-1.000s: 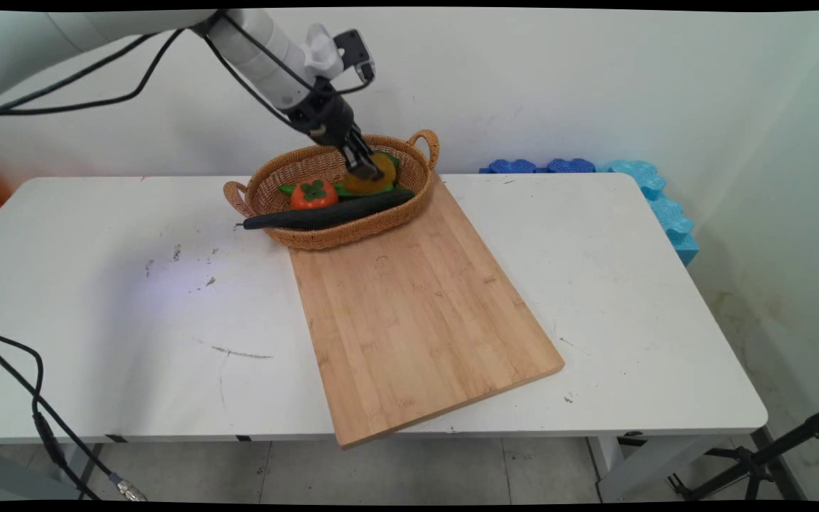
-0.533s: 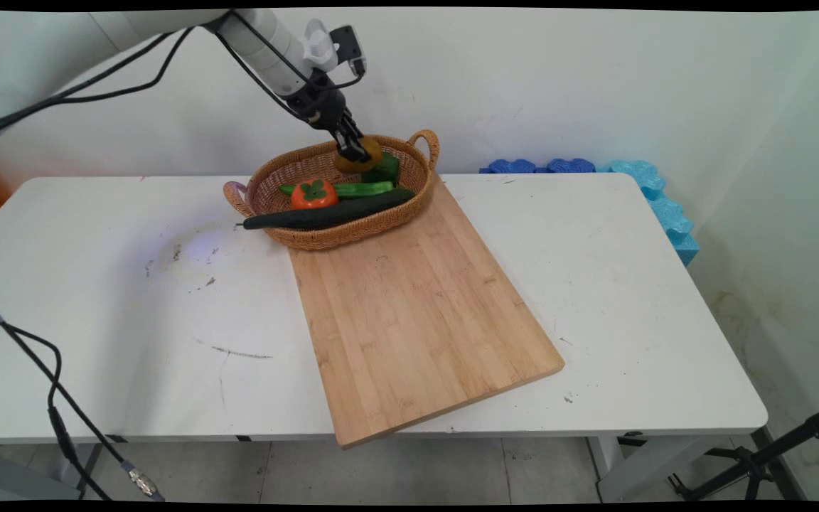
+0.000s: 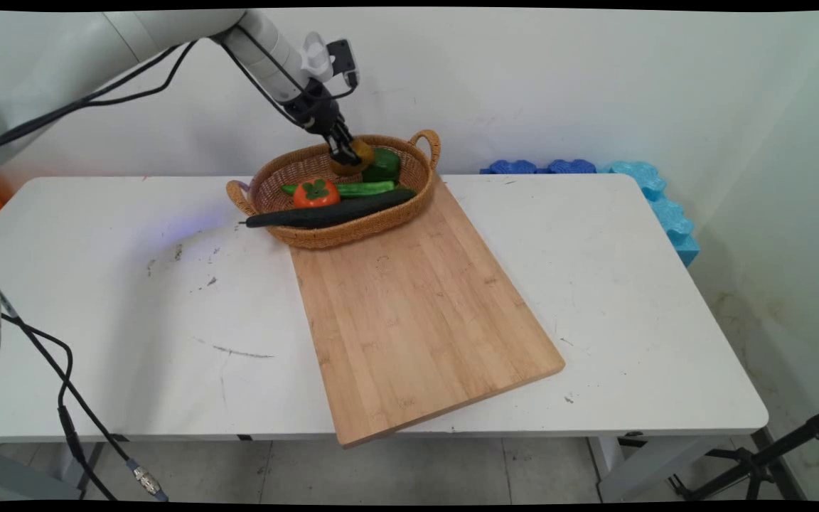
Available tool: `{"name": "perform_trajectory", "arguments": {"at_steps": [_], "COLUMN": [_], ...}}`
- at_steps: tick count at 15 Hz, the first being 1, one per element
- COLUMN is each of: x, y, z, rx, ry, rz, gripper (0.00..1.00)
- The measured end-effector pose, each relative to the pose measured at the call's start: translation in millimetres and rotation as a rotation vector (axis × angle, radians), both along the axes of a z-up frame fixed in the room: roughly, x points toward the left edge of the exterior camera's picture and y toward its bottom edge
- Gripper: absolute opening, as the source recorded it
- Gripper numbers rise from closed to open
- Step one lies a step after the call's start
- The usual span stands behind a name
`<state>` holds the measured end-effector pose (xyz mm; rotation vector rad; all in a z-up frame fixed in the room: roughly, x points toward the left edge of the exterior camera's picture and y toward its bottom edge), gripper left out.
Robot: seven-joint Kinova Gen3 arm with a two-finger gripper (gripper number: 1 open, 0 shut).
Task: Place the picked object in the vegetable basket
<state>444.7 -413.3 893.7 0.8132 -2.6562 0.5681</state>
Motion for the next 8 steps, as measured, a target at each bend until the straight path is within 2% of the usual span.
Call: {"name": "perform_trajectory", "arguments": {"at_steps": [3, 4, 8], "x": [8.4, 7.7, 14.4], "y": [-2.6, -5.2, -4.7], "z": [-8.5, -10.5, -14.6], "rx": [0.011, 0.014, 0.019], "ry": [-0.007, -0.008, -0.007], "rz": [0.002, -0.001, 0.003], "gripper": [0.0, 1.0, 1.0]}}
